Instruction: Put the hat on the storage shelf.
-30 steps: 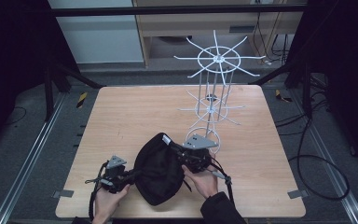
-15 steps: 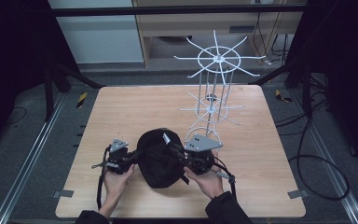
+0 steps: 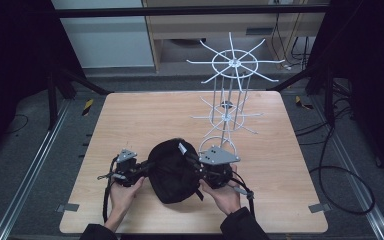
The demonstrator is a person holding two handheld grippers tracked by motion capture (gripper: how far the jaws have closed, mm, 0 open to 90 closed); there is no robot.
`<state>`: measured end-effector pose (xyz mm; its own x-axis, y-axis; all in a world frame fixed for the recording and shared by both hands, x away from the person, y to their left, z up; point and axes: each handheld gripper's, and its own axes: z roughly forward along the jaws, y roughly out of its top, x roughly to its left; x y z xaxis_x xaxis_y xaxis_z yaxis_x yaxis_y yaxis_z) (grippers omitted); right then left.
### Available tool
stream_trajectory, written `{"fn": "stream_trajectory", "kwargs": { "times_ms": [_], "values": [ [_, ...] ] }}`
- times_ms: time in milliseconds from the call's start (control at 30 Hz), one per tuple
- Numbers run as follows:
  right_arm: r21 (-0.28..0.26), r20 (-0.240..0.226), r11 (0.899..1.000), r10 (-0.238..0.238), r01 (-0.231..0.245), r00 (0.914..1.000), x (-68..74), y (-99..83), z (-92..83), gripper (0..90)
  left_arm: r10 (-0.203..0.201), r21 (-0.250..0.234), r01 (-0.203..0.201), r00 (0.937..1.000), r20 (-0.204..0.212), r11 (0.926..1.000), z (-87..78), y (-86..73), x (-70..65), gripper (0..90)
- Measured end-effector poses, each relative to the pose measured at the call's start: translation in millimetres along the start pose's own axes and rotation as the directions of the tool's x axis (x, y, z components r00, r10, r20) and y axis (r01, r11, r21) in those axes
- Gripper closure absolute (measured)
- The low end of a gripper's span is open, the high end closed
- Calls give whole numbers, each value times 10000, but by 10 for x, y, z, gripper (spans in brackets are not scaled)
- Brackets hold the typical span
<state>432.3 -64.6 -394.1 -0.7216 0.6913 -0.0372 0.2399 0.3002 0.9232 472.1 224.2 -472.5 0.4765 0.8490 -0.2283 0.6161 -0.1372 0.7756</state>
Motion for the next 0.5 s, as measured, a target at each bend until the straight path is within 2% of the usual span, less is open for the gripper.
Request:
{"fn": "stream_trajectory", "kwargs": {
  "times_ms": [100,267,367,467,500],
  "values": [
    [-79,370,10000,20,-17,9993,-15,10,2,840,-32,251,23,9993,373,9997,-48,-42,1,629],
    [-111,700,9999,-97,105,9975,3,39,17,842,302,507,-340,9969,724,9981,-147,-120,-54,603],
    [-189,803,9996,-215,231,9965,30,60,34,842,407,585,-456,9957,829,9972,-184,-156,-85,613],
    [-234,900,9992,-317,339,9954,62,81,61,842,496,738,-567,9943,939,9957,-197,-181,-115,693],
    [-224,907,9991,-340,361,9953,72,86,70,842,515,780,-586,9946,903,9952,-192,-183,-128,693]
  ]
}}
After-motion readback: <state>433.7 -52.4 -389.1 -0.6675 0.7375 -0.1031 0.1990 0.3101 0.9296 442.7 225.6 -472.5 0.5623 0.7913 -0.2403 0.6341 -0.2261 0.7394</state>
